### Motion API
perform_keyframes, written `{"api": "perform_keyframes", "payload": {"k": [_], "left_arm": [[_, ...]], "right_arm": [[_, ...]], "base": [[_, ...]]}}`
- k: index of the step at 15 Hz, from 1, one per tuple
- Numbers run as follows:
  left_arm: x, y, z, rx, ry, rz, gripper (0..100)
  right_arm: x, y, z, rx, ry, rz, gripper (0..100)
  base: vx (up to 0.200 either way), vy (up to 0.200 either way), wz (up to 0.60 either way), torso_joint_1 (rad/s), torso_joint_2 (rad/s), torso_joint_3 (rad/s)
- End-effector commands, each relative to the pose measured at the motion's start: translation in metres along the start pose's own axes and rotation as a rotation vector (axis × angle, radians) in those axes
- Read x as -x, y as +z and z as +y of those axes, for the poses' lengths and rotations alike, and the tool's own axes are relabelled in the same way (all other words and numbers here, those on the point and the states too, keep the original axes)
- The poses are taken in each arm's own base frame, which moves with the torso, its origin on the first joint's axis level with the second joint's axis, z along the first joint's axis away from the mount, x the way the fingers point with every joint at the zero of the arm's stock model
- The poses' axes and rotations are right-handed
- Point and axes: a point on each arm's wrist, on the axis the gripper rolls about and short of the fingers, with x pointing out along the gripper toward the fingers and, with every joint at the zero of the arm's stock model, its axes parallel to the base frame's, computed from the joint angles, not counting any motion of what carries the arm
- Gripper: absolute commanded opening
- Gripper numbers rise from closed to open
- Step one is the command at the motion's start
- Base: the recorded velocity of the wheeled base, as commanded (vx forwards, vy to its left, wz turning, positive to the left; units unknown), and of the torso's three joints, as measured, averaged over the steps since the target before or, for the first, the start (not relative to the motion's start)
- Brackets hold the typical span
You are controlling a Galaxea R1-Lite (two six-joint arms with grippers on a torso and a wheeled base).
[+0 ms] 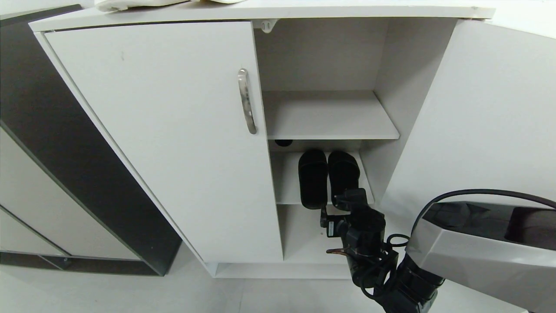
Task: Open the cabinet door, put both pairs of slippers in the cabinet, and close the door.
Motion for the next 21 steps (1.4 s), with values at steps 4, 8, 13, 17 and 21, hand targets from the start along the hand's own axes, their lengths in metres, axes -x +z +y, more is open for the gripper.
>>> {"api": "perform_keyframes", "payload": {"k": [4,8,13,17,21], "left_arm": [[0.0,0.0,0.0,0.0,-0.002,0.001,0],[0.0,0.0,0.0,0.0,-0.001,0.001,0],[0.0,0.0,0.0,-0.006,-0.001,0.001,0],[0.0,0.0,0.0,-0.007,-0.002,0.001,0],[0.0,0.0,0.0,-0.006,-0.004,0.001,0]], "right_arm": [[0.0,-0.003,0.001,0.003,0.002,0.002,100],[-0.002,-0.011,0.002,0.013,0.002,0.013,100],[-0.004,-0.015,0.002,0.018,0.0,0.018,100],[0.006,-0.011,0.0,0.025,0.059,0.032,100],[0.011,-0.014,-0.005,0.038,0.097,0.05,100]], "base": [[0.0,0.0,0.0,0.001,0.0,0.029],[0.0,0.0,0.0,0.001,0.0,0.178],[0.0,0.0,0.0,0.001,0.0,0.205],[0.0,0.0,0.0,0.002,0.0,0.116],[0.0,0.0,0.0,0.0,0.0,0.0]]}}
